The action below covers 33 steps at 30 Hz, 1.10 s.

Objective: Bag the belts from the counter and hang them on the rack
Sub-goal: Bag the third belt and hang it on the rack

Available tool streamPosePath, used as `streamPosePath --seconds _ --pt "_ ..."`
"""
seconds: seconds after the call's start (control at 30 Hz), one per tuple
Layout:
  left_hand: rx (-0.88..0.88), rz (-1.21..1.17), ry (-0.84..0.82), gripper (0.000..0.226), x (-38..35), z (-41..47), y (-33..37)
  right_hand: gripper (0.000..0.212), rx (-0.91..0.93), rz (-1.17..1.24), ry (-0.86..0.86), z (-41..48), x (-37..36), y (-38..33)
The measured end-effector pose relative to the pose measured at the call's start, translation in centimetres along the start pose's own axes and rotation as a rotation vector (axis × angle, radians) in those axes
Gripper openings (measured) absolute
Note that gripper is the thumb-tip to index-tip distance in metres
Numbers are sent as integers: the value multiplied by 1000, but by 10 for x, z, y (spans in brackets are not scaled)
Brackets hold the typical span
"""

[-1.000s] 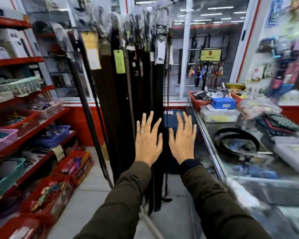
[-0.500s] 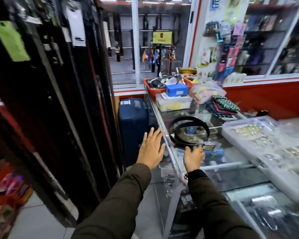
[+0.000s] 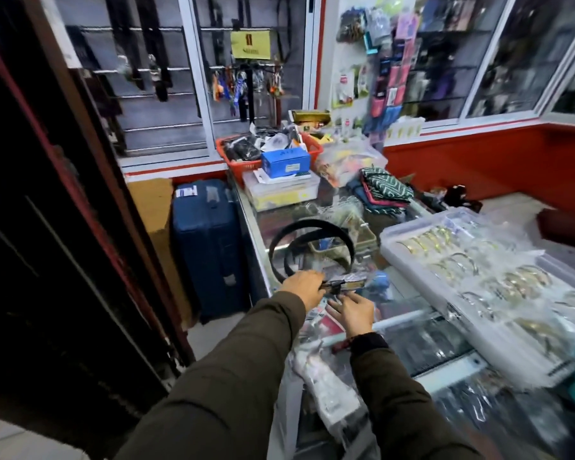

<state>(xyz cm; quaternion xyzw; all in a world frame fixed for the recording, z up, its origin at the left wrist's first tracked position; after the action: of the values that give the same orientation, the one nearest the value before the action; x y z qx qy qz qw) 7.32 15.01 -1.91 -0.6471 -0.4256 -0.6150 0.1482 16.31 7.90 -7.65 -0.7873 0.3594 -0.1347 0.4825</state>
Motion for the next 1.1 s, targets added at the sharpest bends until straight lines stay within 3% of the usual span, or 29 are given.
streamPosePath --seconds 0.2,0.3,0.4,0.63,0.77,0.87,0.97,1.1 --pt "21 -51 190 32 1 -6 5 10 58 64 -41 -6 9 -7" --pt "-5 -207 293 33 9 -19 9 13 131 70 -73 -17 10 -17" --pt "16 -415 398 33 20 -35 9 44 209 207 -114 -32 3 -29" --pt "113 -742 694 36 54 -94 -4 36 442 -12 -252 -78 -32 -63" --pt "135 -760 824 40 77 -133 -19 32 618 -194 -341 -108 -62 -83" --pt "144 -609 908 40 95 -166 -26 19 685 -226 -390 -136 -86 -93" --pt "146 -516 1002 39 113 -199 -27 17 713 -185 -449 -166 -107 -99" --pt "102 -591 1135 34 147 -235 -27 23 703 -44 -587 -205 -130 -112"
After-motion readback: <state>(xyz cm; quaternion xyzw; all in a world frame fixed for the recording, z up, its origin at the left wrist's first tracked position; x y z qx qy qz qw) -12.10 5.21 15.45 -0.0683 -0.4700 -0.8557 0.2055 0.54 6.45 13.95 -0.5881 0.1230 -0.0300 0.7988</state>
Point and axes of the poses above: each hand's wrist, its own z-axis towards the middle knuckle, its own x-axis out of the back of the hand, y = z × x, the point moved 3 cm from there along z, towards the middle knuckle, and after that the axes turned 6 degrees about -z, right-handed, at the moved point
